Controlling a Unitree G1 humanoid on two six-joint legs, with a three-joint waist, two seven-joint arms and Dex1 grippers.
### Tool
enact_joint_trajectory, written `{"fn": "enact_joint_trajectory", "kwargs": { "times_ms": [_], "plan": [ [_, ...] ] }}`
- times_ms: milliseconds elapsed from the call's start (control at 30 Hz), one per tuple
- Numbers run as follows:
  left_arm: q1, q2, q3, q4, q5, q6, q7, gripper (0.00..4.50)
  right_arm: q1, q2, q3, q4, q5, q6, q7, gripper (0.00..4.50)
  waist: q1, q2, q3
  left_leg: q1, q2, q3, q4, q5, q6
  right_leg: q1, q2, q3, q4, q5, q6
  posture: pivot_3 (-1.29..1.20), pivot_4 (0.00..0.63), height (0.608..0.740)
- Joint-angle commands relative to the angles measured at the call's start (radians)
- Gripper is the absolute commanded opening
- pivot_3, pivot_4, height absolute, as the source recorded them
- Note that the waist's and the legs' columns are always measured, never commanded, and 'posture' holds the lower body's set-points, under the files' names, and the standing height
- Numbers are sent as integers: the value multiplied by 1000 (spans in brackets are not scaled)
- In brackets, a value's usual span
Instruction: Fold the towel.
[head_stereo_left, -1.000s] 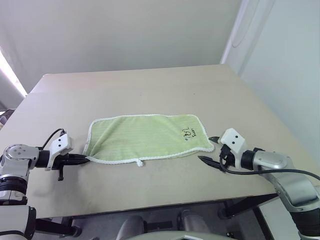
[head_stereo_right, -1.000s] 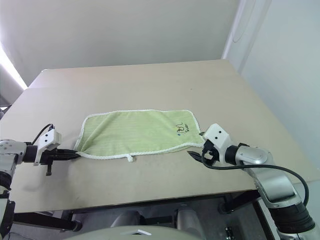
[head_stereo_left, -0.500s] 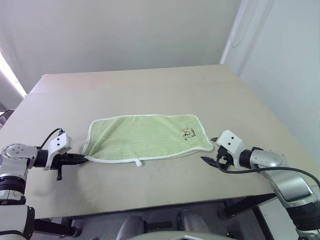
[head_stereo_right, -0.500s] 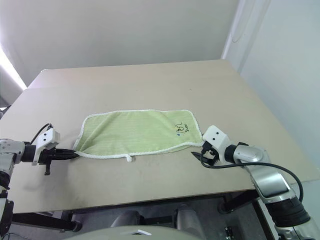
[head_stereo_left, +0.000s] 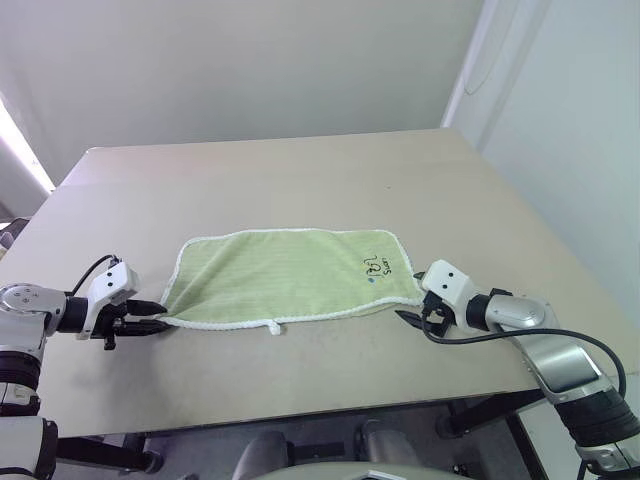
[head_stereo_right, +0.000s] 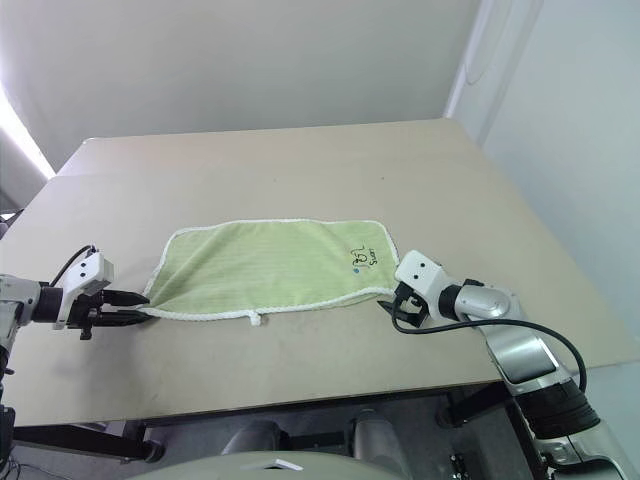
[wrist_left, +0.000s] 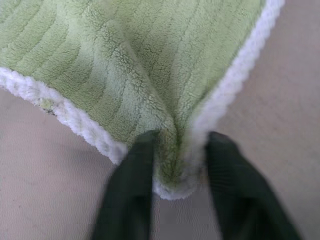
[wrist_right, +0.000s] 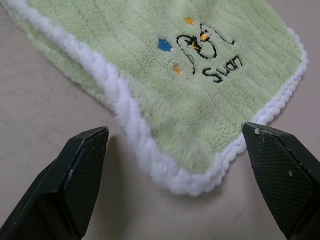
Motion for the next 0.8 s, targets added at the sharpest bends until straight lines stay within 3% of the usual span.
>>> {"fn": "enact_joint_trajectory", "kwargs": {
  "times_ms": [33,367,600,700,800],
  "plan": [
    [4,29,34,-50,-26,9,13,2844,-25,3,-9,-6,-4,-30,11,4500,0,0,0,0,0,0,0,0,0,0,0,0,0,0,0,0,0,740],
    [78,53,-1,-100,4,-82,-10,2844,-15,7,-11,-12,-12,-36,17,4500,-1,1,0,0,0,0,0,0,0,0,0,0,0,0,0,0,0,740],
    [59,10,-26,-76,25,-130,28,2844,-6,8,-14,-26,-14,-27,12,4500,3,1,0,0,0,0,0,0,0,0,0,0,0,0,0,0,0,740],
    [46,-1,-30,-72,26,-141,30,2325,-2,7,-16,-32,-13,-24,12,4500,4,1,0,0,0,0,0,0,0,0,0,0,0,0,0,0,0,740],
    [38,-5,-34,-69,26,-147,25,1249,1,7,-18,-36,-13,-22,10,4500,2,1,0,1,0,0,0,0,0,0,0,0,0,0,0,0,0,740]
  ]
}}
